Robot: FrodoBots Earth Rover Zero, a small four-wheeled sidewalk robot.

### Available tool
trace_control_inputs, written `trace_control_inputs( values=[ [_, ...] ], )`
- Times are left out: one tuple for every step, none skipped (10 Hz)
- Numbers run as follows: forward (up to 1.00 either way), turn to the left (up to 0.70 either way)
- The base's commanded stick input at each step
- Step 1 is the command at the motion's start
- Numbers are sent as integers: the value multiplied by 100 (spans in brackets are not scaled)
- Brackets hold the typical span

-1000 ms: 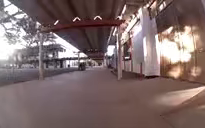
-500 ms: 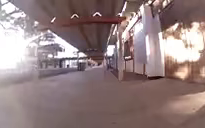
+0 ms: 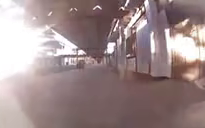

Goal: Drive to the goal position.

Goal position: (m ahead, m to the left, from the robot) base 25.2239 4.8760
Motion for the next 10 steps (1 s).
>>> trace_control_inputs(
  values=[
    [70, 0],
    [70, 0],
    [70, 0],
    [70, 0],
    [70, 0],
    [70, 0],
    [70, 0],
    [70, 0],
    [70, 0],
    [70, 0]
  ],
)
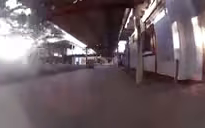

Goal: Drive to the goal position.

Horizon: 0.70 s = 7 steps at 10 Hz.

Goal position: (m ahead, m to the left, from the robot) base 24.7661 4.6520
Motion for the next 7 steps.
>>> trace_control_inputs(
  values=[
    [70, 0],
    [70, 0],
    [70, 0],
    [70, 0],
    [70, 0],
    [70, 0],
    [70, 0]
  ],
)
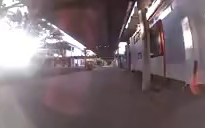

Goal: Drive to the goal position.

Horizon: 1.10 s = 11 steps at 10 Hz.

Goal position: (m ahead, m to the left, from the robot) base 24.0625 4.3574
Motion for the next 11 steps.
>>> trace_control_inputs(
  values=[
    [70, 0],
    [70, 0],
    [70, 0],
    [70, 0],
    [70, 0],
    [70, 0],
    [70, 0],
    [70, 0],
    [70, 0],
    [70, 0],
    [70, 0]
  ],
)
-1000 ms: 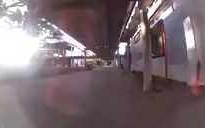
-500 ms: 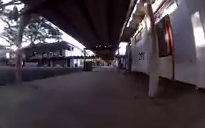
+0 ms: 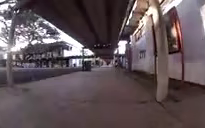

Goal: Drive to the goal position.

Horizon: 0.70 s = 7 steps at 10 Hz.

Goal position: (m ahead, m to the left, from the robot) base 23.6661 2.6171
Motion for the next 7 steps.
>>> trace_control_inputs(
  values=[
    [70, 0],
    [70, 0],
    [70, 0],
    [70, 0],
    [70, 0],
    [70, 0],
    [70, 0]
  ],
)
